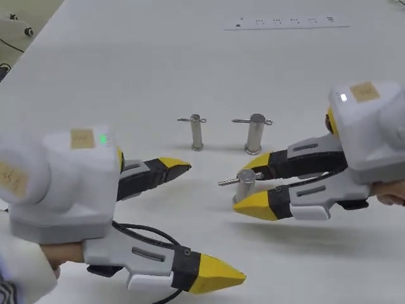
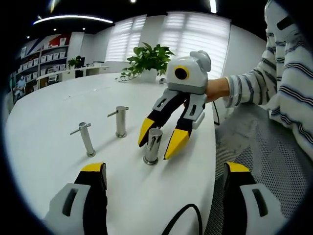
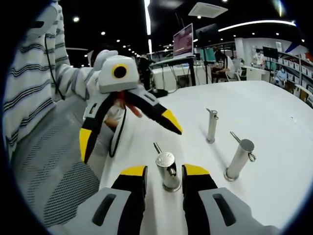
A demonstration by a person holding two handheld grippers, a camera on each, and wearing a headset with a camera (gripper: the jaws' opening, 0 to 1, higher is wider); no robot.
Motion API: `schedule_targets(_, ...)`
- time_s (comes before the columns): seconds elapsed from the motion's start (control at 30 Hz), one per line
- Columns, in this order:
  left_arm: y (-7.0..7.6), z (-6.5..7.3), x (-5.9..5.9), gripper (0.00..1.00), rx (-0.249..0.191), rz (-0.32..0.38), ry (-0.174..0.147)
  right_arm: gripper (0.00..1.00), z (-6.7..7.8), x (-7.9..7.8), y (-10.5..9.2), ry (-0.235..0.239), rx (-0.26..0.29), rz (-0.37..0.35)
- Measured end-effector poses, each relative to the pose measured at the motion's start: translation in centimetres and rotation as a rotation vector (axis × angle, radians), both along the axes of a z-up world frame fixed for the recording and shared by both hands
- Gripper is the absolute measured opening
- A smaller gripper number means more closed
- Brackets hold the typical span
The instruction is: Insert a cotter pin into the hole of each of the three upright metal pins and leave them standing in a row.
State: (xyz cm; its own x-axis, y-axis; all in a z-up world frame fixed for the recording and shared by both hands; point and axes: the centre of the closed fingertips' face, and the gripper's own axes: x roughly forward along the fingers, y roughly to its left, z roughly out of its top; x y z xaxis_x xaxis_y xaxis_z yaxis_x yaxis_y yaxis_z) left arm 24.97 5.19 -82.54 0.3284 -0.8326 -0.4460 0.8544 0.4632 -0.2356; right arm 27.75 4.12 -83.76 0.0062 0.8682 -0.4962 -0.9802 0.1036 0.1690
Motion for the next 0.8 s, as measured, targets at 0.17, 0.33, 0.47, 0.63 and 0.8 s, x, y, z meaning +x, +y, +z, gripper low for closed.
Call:
schedule_targets(0.17, 0.5, -0.3, -0.2, 0.99, 0.019, 0.011, 0.005, 0.22, 0.0, 0.2, 0.2, 0.005, 0.007, 0.011)
schedule_targets(0.33, 0.8, -0.1, -0.5, 0.99, 0.025, 0.022, 0.005, 0.18, 0.1, 0.2, 0.3, -0.006, 0.009, 0.017)
schedule_targets(0.47, 1.1, 0.0, -0.5, 0.99, 0.032, 0.029, 0.003, 0.17, 0.0, 0.2, 0.3, -0.021, 0.008, 0.028)
schedule_targets(0.63, 1.3, 0.3, -0.5, 0.99, 0.032, 0.037, -0.001, 0.16, 0.0, 0.2, 0.3, -0.043, 0.008, 0.033)
schedule_targets(0.8, 1.6, 0.5, -0.2, 0.99, 0.036, 0.06, -0.015, 0.14, 0.1, 0.5, 0.1, -0.045, 0.009, 0.015)
